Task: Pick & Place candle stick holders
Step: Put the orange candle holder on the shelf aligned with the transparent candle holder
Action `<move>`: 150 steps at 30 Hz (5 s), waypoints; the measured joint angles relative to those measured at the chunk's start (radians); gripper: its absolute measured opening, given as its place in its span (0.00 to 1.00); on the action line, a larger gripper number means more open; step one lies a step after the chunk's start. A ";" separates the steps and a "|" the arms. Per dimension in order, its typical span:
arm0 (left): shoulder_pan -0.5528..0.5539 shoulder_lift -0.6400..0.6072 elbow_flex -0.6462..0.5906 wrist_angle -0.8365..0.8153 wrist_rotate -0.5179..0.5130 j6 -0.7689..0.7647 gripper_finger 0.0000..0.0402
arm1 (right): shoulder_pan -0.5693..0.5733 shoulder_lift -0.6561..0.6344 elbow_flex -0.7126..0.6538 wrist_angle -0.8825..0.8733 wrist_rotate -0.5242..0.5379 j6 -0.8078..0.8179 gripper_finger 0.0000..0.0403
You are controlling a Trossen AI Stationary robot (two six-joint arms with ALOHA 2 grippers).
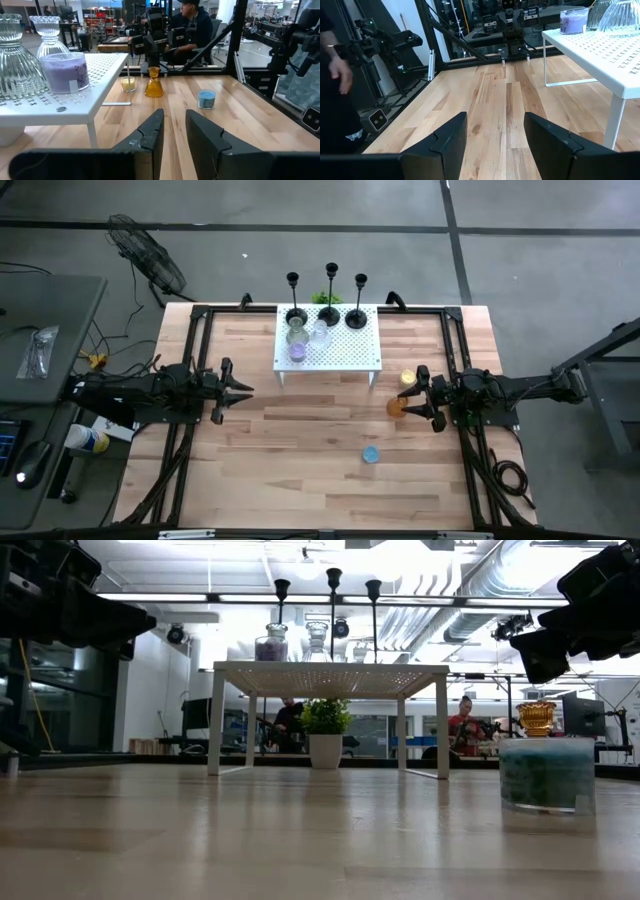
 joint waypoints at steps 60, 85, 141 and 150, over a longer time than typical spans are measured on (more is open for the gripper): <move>0.000 0.001 0.000 0.000 -0.002 -0.001 0.19 | 0.001 0.037 0.050 0.051 0.049 0.552 0.47; 0.000 0.001 0.000 0.000 -0.002 -0.001 0.19 | 0.421 0.326 0.364 -0.490 0.916 0.769 0.47; 0.000 0.001 0.000 0.000 -0.001 -0.001 0.19 | 0.760 0.941 0.248 -0.402 1.089 1.072 0.47; 0.000 0.000 0.000 0.000 -0.001 -0.001 0.19 | 0.693 1.007 0.248 -0.348 1.101 1.069 0.47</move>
